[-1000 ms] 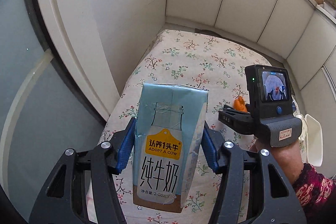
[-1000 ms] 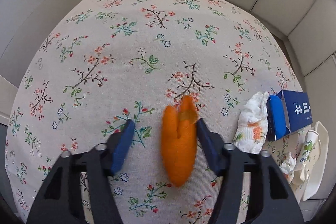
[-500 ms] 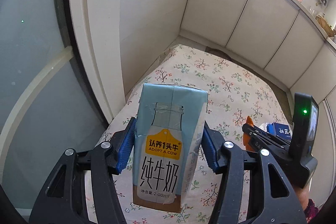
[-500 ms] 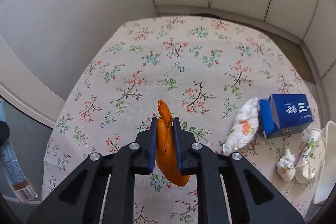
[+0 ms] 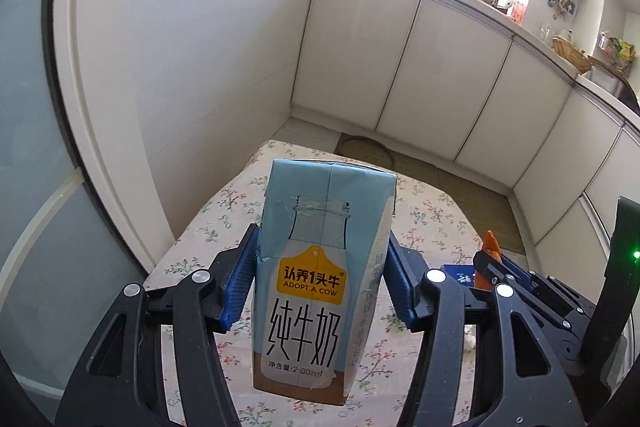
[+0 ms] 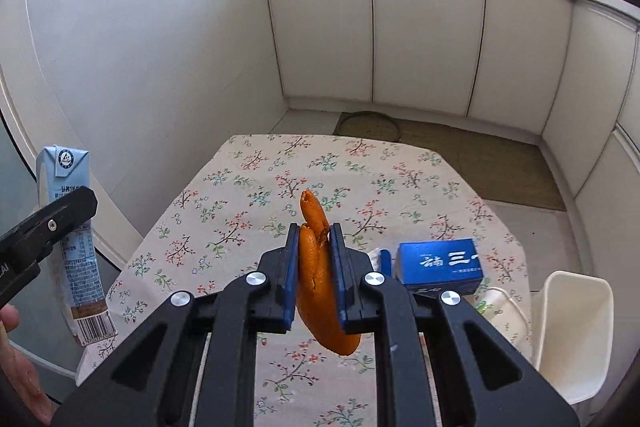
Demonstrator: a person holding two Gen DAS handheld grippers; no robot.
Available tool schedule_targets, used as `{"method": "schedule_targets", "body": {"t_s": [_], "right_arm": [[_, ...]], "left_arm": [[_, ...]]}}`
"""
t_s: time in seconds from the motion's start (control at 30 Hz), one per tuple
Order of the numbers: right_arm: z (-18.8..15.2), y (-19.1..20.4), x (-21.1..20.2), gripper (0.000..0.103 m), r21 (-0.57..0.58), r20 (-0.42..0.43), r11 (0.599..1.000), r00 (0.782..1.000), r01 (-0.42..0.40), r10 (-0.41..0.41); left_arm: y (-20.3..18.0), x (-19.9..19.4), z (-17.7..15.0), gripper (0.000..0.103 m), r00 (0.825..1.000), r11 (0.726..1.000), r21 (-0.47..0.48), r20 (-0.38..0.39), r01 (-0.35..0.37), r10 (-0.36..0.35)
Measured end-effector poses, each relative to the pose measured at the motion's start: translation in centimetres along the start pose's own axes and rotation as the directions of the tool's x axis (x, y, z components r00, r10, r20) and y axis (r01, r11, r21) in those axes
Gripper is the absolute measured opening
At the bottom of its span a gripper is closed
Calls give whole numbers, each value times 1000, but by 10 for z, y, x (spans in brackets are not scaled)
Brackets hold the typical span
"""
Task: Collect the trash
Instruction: 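Carry the carton and peel to the bin and open both grippers over it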
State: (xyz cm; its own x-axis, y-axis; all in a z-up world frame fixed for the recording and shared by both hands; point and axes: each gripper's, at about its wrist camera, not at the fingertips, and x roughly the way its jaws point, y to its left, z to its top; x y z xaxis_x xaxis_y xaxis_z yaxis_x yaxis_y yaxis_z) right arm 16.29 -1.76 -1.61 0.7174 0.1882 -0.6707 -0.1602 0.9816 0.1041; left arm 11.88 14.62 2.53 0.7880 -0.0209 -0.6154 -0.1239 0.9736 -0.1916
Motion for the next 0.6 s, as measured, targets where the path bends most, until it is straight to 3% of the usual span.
{"method": "schedule_targets", "body": {"t_s": [0.37,0.6], "right_arm": [[-1,-95,-55,15,39,75,991,989,127,-130],[-13,-157,-71,15,106,89,967,966,231,-241]], "left_arm": [[-96,6,-4,55,989,988,80,60,129,-134],[-145,19,-18,55,981,975,132,40,181,-188]]}}
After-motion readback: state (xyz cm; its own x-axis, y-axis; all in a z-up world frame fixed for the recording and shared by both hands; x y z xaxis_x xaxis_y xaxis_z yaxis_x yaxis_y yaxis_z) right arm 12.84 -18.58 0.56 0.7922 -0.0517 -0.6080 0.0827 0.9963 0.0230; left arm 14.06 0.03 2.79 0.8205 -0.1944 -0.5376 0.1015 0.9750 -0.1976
